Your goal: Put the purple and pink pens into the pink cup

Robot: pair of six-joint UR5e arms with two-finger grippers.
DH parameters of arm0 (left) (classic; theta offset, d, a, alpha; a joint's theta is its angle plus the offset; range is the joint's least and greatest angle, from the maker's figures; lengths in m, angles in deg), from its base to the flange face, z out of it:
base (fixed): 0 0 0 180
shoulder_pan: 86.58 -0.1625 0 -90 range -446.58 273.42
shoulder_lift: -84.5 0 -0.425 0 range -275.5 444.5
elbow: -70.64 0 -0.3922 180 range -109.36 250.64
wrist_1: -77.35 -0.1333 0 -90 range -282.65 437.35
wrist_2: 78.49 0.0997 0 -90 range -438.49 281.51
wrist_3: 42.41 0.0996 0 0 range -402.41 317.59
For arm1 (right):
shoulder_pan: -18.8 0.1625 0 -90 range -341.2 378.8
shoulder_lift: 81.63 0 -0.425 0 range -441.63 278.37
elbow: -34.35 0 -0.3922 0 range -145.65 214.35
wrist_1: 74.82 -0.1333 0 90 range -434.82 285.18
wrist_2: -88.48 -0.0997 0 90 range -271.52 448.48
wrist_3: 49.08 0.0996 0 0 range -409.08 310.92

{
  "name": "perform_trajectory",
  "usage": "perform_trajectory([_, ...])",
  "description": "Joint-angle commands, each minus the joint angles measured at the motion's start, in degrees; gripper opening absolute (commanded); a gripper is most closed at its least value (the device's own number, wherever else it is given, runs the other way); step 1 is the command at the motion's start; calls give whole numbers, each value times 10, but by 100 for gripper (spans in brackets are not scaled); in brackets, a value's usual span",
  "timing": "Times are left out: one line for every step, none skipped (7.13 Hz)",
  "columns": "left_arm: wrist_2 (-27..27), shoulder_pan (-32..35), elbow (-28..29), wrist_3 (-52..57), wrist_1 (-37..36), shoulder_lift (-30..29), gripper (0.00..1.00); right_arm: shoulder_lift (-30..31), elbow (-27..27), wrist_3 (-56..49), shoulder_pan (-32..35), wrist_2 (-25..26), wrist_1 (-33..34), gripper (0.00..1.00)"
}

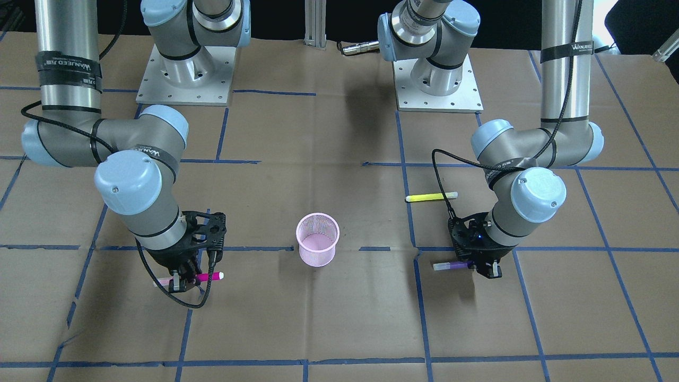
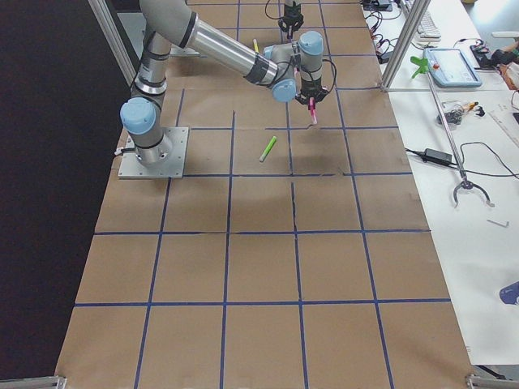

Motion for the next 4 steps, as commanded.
perform_trajectory([10,-1,6,-16,46,49,10,57,-3,46,14,-91,0,8])
perform_trajectory([10,-5,12,-57,91,78,10,78,-3,85,24,-134,0,8])
perform_trajectory([10,-4,25,-77,132,103,10,90,0,118,33,-167,1,8])
perform_trajectory([10,-5,52,-77,172,112,10,91,-3,153,38,-218,4,8])
